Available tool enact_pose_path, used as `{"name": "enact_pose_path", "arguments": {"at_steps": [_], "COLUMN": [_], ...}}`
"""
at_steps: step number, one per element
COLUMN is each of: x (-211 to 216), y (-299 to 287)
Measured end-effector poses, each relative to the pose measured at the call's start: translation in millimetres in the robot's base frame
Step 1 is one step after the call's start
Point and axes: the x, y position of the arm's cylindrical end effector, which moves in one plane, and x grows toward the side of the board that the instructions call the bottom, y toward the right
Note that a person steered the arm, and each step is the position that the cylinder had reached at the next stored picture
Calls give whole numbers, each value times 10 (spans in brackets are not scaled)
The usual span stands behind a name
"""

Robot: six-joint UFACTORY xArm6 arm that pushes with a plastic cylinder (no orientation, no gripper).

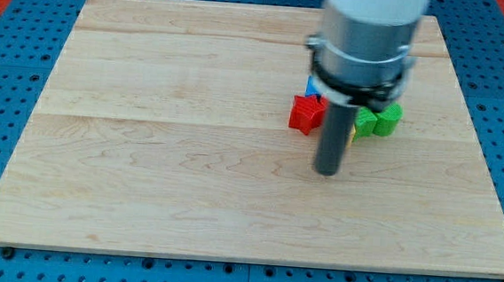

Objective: Move the green circle into the green star

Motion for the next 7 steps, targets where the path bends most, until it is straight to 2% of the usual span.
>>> {"name": "enact_pose_path", "arguments": {"at_steps": [2, 3, 4, 7], "x": [-673, -767, -767, -750], "y": [1216, 1336, 865, -1116]}}
